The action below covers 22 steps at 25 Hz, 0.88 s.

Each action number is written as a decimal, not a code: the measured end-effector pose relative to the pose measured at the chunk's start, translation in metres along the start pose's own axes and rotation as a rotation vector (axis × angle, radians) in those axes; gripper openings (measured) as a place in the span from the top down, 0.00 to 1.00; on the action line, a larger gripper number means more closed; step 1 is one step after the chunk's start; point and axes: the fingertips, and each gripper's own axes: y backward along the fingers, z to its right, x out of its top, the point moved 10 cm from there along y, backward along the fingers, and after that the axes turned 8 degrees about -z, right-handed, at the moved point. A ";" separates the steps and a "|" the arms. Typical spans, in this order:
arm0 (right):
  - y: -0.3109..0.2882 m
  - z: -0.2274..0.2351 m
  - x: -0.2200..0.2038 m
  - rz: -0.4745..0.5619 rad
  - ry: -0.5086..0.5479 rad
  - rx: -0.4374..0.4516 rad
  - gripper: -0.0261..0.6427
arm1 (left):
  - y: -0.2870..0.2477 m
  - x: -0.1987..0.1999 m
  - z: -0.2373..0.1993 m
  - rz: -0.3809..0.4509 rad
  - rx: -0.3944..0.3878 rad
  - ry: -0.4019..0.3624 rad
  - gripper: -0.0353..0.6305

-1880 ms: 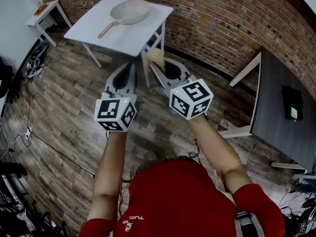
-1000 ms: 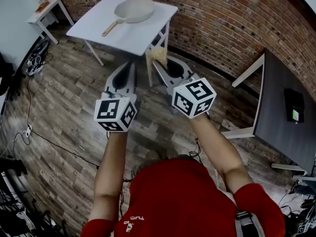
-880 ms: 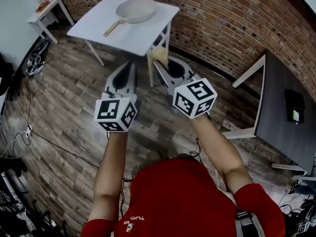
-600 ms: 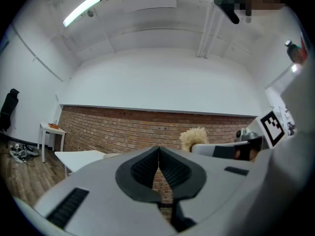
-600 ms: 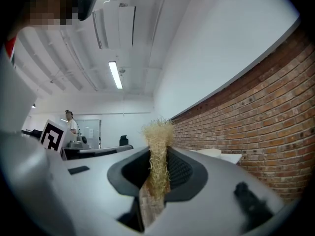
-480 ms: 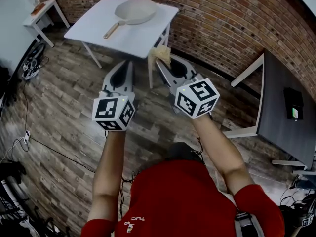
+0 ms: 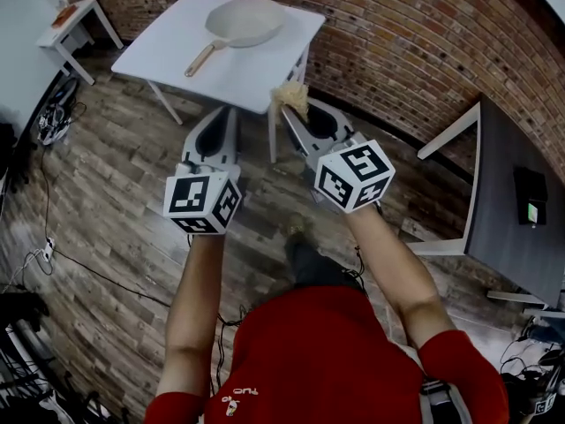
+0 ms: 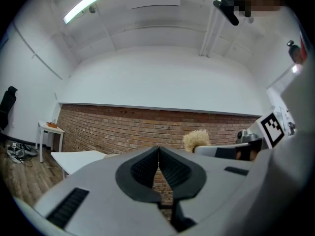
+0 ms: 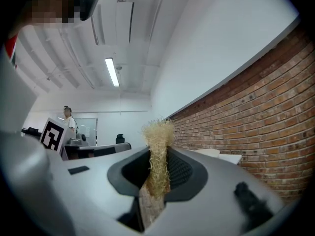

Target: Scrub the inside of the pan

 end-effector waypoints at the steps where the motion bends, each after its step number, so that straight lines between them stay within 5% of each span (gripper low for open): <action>1: -0.008 0.006 0.000 0.001 -0.003 0.002 0.83 | -0.008 0.000 -0.005 -0.003 0.003 -0.003 0.92; 22: -0.178 0.193 0.041 -0.026 0.012 0.058 0.83 | -0.219 0.024 -0.094 -0.027 0.114 -0.027 0.92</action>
